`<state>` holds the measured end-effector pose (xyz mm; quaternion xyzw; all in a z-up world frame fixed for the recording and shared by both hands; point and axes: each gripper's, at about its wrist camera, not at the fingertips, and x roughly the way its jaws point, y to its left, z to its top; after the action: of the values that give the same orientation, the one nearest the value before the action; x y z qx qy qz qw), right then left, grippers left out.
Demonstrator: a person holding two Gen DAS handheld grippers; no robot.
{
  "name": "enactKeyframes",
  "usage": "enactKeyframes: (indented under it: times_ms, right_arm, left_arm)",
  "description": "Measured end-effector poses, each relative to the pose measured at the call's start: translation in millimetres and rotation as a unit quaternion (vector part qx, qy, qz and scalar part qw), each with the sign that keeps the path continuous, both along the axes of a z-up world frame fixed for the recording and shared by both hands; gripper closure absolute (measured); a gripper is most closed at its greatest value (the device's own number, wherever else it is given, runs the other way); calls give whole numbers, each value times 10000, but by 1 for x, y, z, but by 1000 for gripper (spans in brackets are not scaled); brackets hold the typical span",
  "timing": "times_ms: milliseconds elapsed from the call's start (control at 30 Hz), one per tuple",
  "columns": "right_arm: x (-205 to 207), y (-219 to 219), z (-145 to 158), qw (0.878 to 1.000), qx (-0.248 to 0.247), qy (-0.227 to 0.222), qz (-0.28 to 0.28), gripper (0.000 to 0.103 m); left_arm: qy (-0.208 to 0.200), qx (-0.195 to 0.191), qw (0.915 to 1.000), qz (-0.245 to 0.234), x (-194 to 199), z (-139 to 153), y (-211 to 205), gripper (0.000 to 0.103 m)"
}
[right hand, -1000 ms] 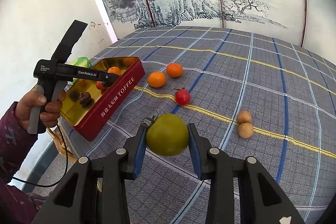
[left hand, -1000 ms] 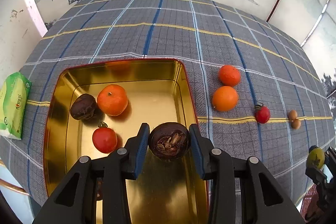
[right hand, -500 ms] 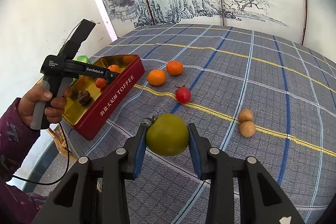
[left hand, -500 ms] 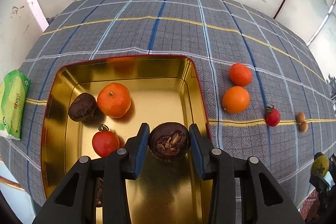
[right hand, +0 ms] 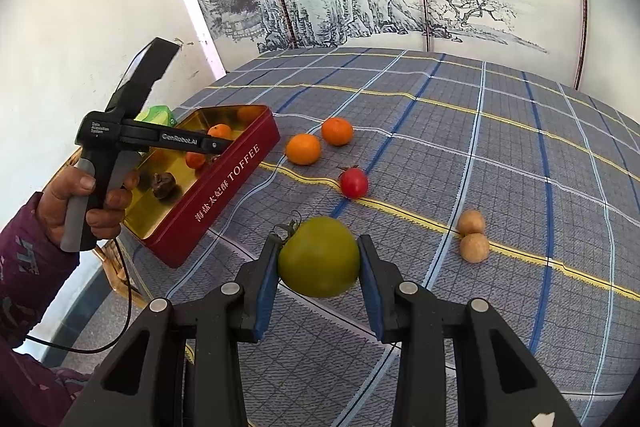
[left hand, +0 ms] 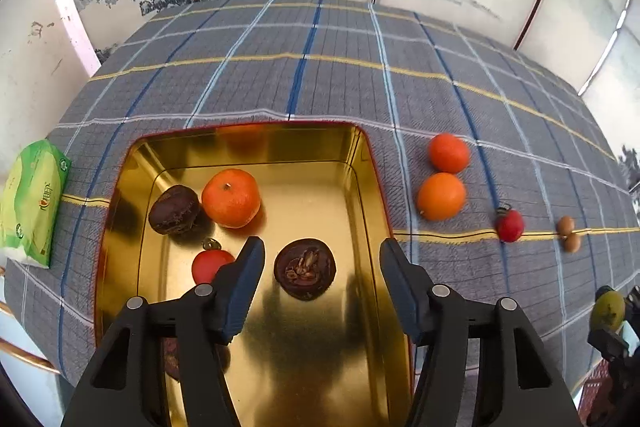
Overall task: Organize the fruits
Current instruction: 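Carry the green fruit into the tin and open the right gripper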
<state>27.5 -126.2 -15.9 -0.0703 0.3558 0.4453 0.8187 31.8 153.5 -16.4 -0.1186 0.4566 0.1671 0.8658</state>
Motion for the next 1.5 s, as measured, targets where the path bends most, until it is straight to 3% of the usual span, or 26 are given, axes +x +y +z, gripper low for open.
enactKeyframes:
  times_ms: [233, 633, 667, 767, 800, 1033, 1200, 1367, 1500]
  right_arm:
    - [-6, 4, 6, 10000, 2, -31, 75, 68]
    - [-25, 48, 21, 9973, 131, -86, 717, 68]
    - [-28, 56, 23, 9965, 155, -87, 812, 68]
    - [-30, 75, 26, 9941, 261, -11, 1051, 68]
    - [-30, 81, 26, 9934, 276, 3, 1117, 68]
    - [-32, 144, 19, 9845, 255, 238, 1721, 68]
    - [-32, 180, 3, 9815, 3, 357, 1880, 68]
    - [-32, 202, -9, 9800, -219, 432, 1933, 68]
    - [-34, 214, -16, 9790, -367, 403, 1962, 68]
  left_arm:
    - [-205, 66, 9997, 134, -26, 10, -8, 42]
    - [-658, 76, 9953, 707, -112, 31, -2, 38]
    - [-687, 84, 9946, 770, -119, 31, -3, 35]
    - [-616, 153, 9924, 1055, -138, 31, -7, 6]
    - [-637, 178, 9916, 1109, -146, 33, -9, 5]
    - [-679, 696, 9883, 1176, -167, 42, -18, 4]
    - [-930, 478, 9871, 1211, -185, 48, -11, 4]
    - [-1516, 127, 9789, 1367, -208, 52, 0, 3]
    - [-1467, 321, 9783, 1430, -209, 51, 5, 3]
